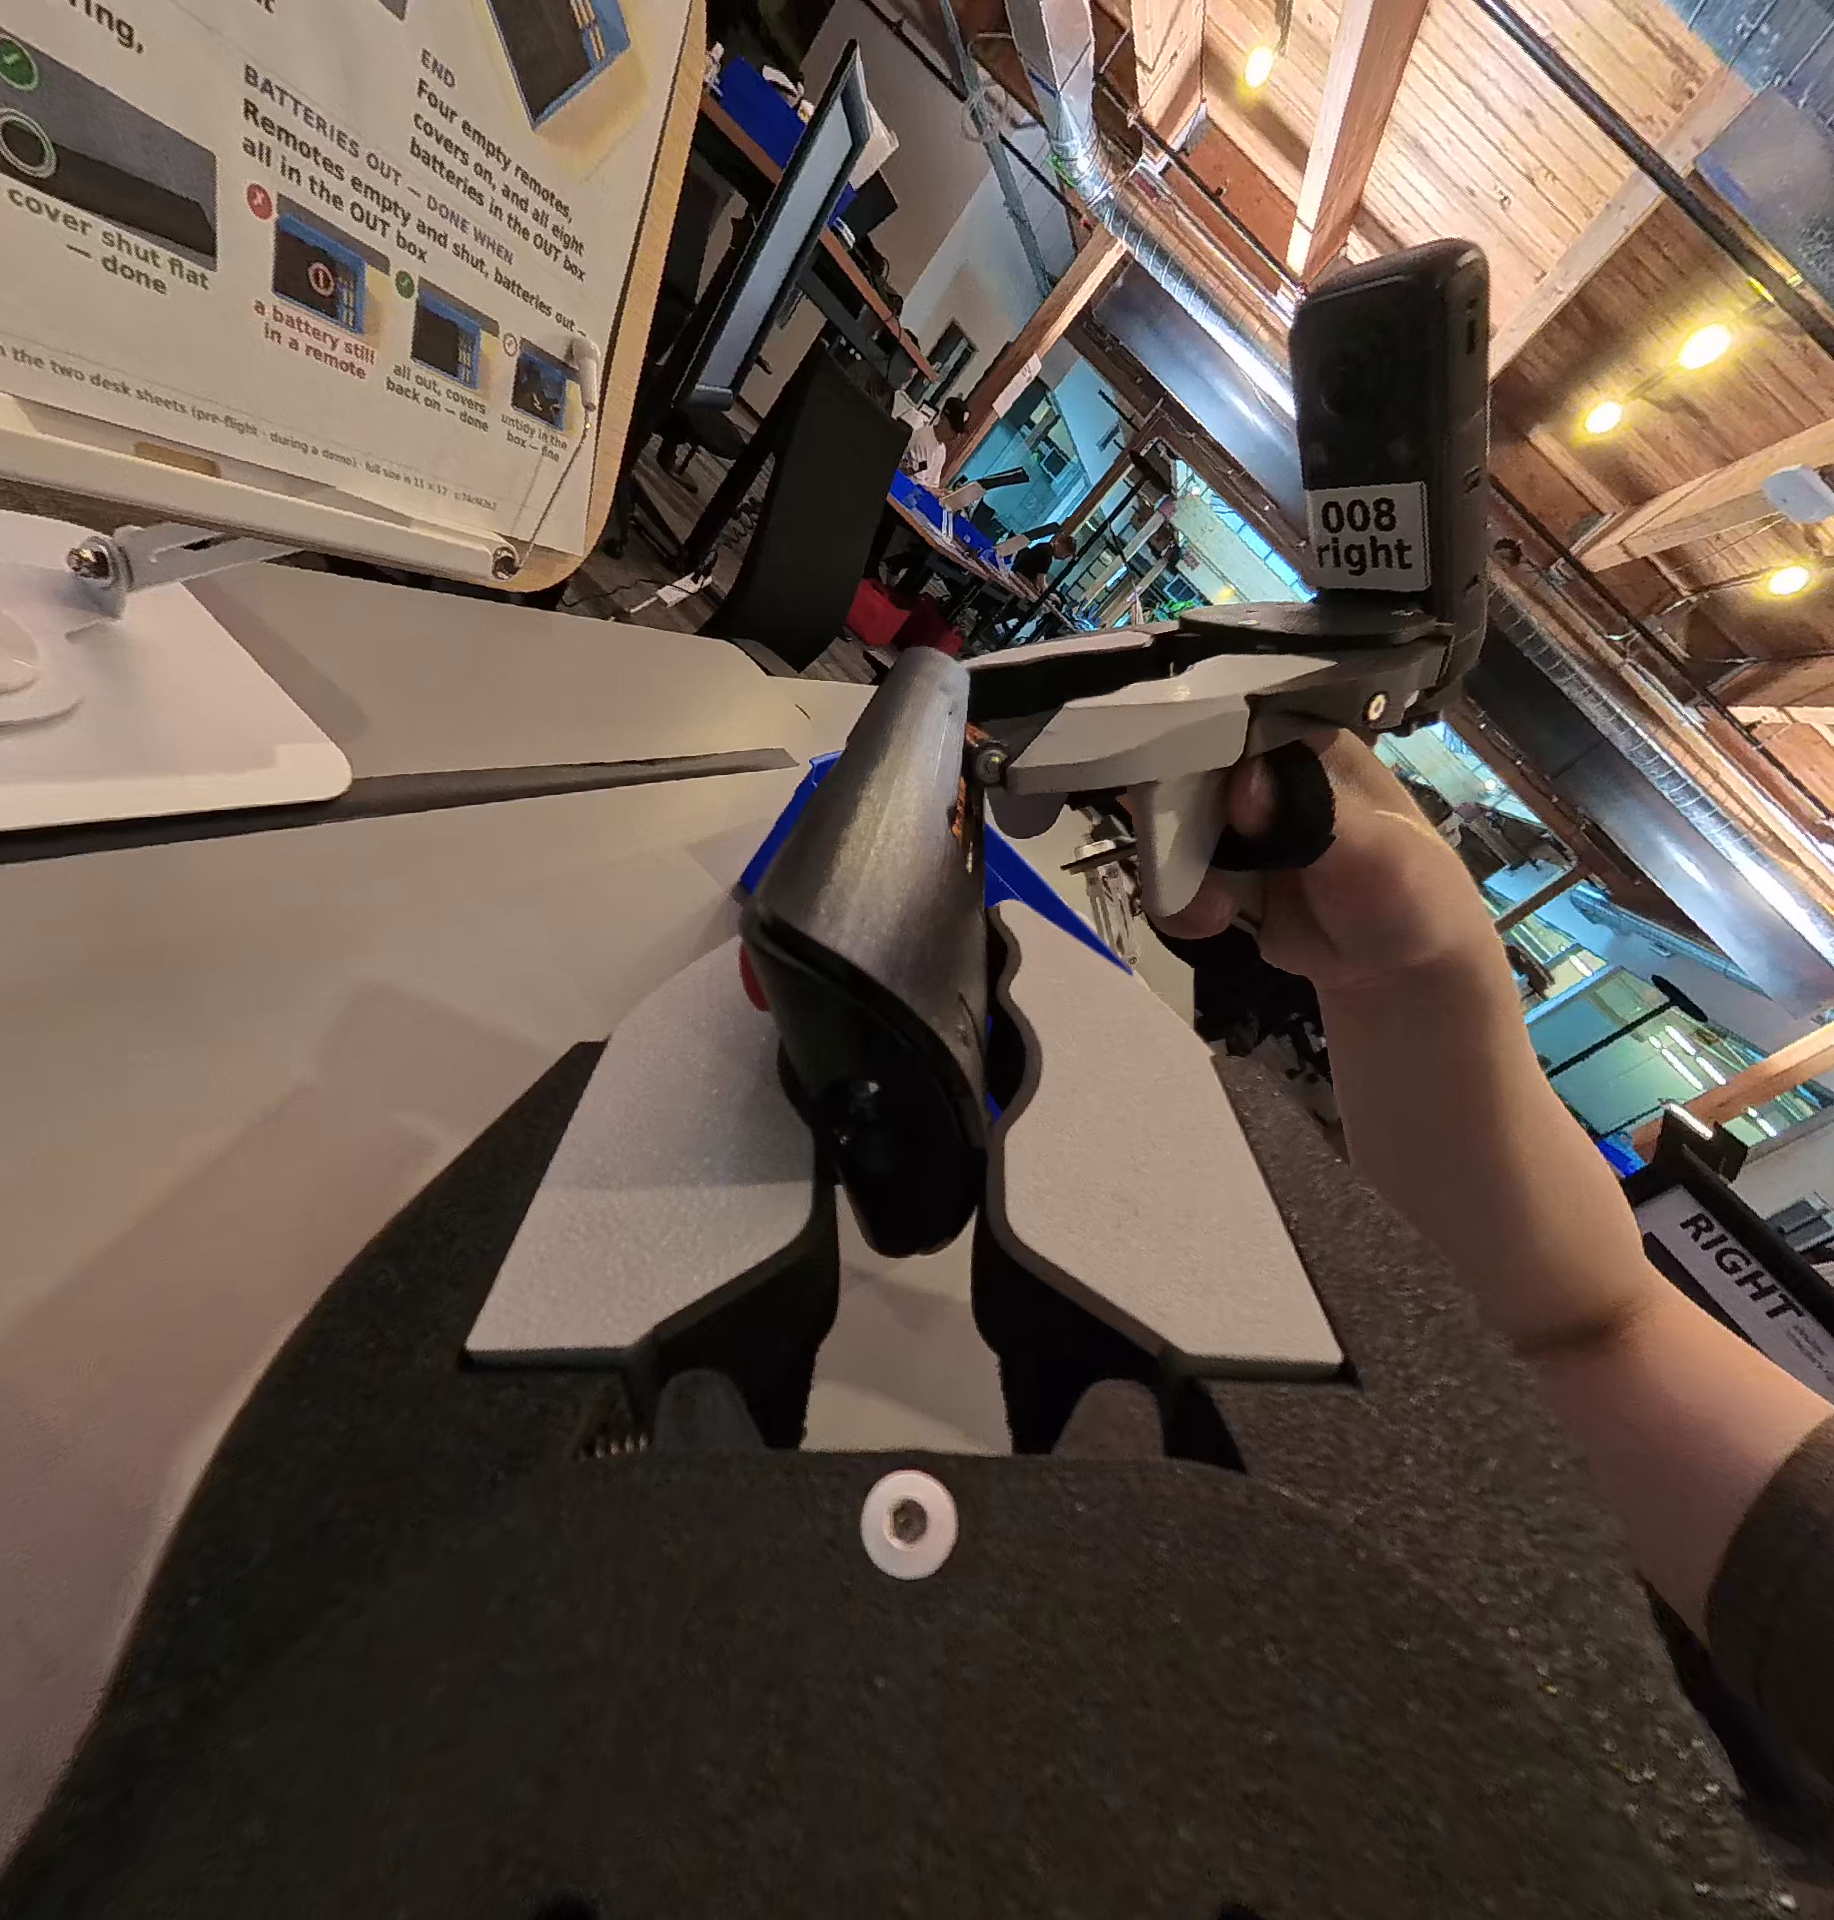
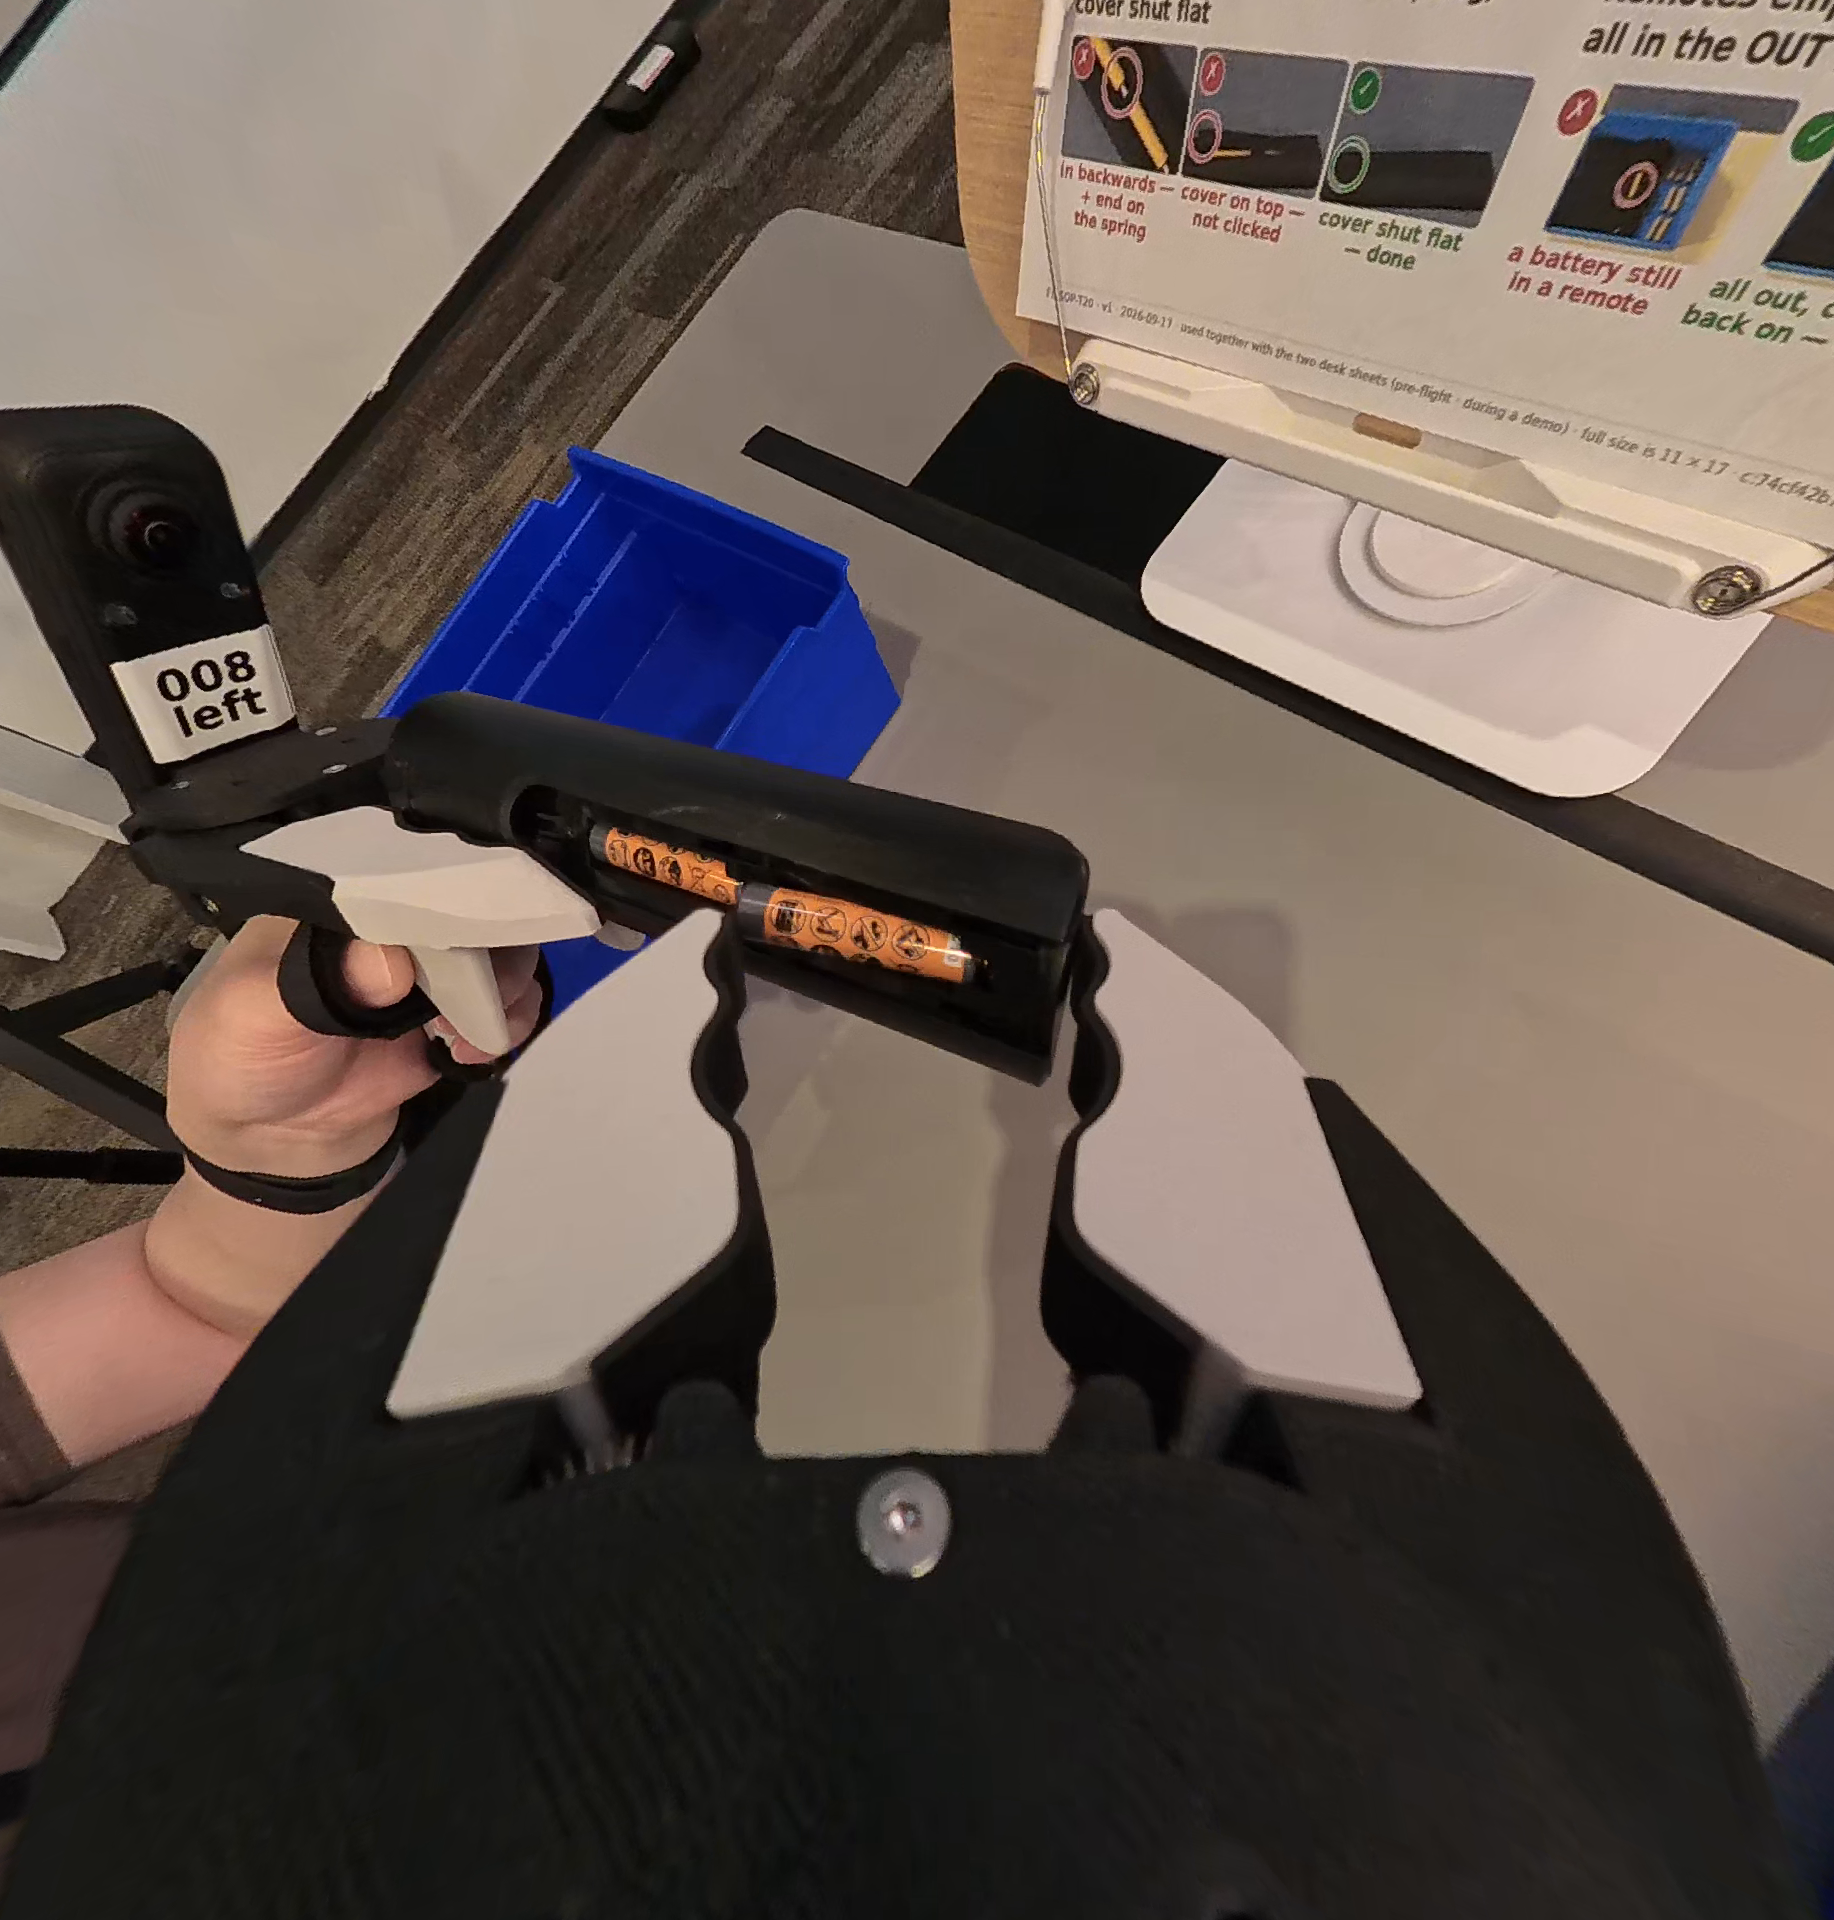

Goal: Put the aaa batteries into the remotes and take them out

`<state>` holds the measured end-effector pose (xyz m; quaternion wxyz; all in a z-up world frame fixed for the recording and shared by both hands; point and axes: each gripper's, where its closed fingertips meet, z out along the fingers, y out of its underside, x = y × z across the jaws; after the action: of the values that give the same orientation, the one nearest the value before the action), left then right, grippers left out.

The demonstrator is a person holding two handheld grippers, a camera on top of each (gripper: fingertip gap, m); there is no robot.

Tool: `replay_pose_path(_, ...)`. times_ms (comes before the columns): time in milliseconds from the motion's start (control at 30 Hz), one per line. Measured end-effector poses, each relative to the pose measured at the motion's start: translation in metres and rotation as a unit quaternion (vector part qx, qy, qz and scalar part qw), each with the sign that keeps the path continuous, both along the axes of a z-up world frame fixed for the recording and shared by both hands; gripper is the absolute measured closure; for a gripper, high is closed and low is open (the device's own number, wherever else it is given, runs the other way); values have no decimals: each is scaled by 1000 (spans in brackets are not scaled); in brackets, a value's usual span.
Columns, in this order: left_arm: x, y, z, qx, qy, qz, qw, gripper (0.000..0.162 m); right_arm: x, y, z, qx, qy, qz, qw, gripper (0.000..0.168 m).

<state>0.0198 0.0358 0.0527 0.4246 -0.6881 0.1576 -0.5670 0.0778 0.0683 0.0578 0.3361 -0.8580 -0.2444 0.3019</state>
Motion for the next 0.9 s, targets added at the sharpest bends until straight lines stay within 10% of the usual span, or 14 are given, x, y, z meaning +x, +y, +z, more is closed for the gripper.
replay_pose_path(900, 10, -10, 5, 51, 36, 0, 998, 137, 11, -4, 12, 56, 6, 34, 998, 113)
